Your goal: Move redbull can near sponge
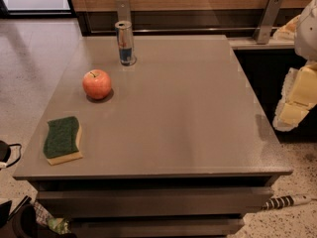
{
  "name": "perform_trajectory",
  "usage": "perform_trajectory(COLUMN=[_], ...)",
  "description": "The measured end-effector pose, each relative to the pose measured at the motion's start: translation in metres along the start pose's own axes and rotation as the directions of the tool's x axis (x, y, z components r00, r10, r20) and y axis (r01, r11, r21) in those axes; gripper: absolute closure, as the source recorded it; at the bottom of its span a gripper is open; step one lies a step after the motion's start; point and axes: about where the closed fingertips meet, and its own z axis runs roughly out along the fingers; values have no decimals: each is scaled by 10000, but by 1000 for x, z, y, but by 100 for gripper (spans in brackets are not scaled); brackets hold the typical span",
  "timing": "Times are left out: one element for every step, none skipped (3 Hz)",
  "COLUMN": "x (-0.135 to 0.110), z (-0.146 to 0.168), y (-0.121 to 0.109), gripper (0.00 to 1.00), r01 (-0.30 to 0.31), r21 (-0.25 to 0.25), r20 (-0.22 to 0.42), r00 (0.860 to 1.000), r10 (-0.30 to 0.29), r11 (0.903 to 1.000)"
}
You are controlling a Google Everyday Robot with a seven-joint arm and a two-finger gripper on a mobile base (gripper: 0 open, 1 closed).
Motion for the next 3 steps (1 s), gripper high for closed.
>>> perform_trajectory(x=[0, 2, 4], z=[0, 11, 38], y=[0, -19, -60], gripper=[0, 0, 0], r01=[0, -383, -1637], r21=[0, 382, 1261], r20=[0, 360, 1666], r00=[10000, 9987, 9758], r10=[0, 370, 1418], r11=[10000, 9985, 9784])
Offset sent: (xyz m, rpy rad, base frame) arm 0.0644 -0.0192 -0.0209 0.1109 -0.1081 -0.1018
